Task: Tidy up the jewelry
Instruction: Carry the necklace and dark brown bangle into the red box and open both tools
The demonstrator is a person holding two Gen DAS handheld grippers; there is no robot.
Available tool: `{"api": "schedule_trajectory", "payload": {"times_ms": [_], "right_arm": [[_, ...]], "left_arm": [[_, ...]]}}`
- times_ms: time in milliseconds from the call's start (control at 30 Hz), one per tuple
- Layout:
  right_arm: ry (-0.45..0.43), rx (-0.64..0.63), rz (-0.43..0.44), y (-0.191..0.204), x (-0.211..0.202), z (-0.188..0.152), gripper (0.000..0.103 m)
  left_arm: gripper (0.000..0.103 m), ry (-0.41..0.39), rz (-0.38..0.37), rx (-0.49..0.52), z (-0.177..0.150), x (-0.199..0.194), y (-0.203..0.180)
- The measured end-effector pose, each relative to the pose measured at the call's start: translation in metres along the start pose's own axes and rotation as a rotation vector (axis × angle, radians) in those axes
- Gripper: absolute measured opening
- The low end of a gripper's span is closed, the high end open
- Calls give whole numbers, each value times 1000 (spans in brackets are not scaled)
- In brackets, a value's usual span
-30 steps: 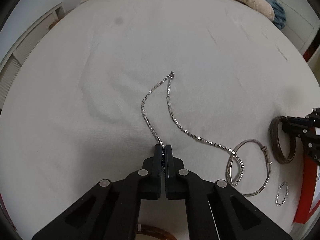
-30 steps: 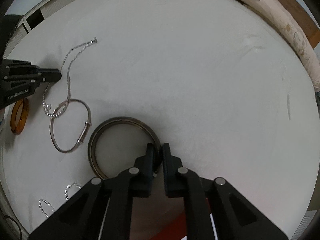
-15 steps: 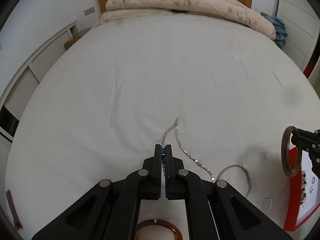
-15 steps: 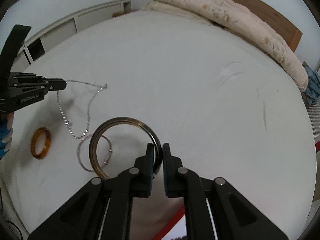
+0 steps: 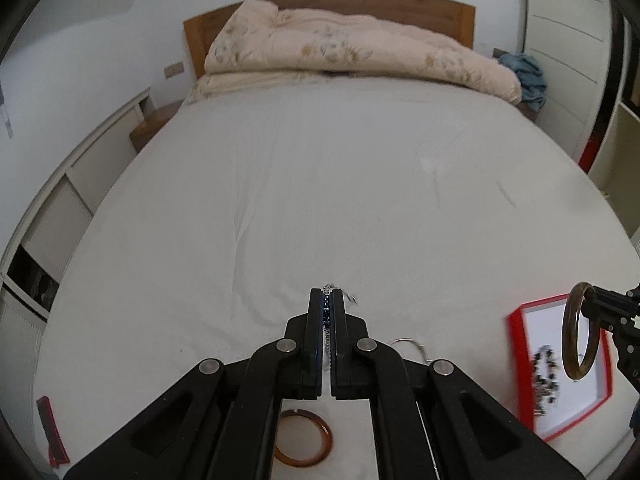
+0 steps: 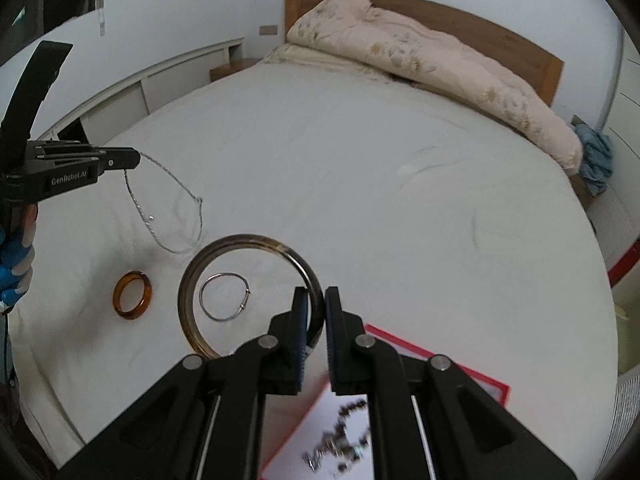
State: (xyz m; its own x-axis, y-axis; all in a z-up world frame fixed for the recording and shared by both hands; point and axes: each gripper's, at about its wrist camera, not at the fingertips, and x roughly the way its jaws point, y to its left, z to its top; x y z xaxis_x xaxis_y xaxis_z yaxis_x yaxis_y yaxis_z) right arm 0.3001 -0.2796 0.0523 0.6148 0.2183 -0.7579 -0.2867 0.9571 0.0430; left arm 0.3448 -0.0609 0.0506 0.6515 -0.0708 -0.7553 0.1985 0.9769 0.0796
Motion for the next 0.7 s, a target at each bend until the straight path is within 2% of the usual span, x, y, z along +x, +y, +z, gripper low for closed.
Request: {"api": "schedule_trajectory", "payload": {"times_ms": [167,433,567,700], "right_arm": [[-26,36,-39,-14,-45,-19,8],[-42,93,-109,-48,-100,-58,8],[-43,120,-139,-65,-117,-74,8],[-34,152,-157,-85,-121,-89,8]], "left_arm": [[2,-49,-36,35,5,-39,-29],[2,-120,-135,121,18,-95,-100],[2,-130,-185,158,20,-106,-135],[2,-116,-233,199,20,-100,-173]]}}
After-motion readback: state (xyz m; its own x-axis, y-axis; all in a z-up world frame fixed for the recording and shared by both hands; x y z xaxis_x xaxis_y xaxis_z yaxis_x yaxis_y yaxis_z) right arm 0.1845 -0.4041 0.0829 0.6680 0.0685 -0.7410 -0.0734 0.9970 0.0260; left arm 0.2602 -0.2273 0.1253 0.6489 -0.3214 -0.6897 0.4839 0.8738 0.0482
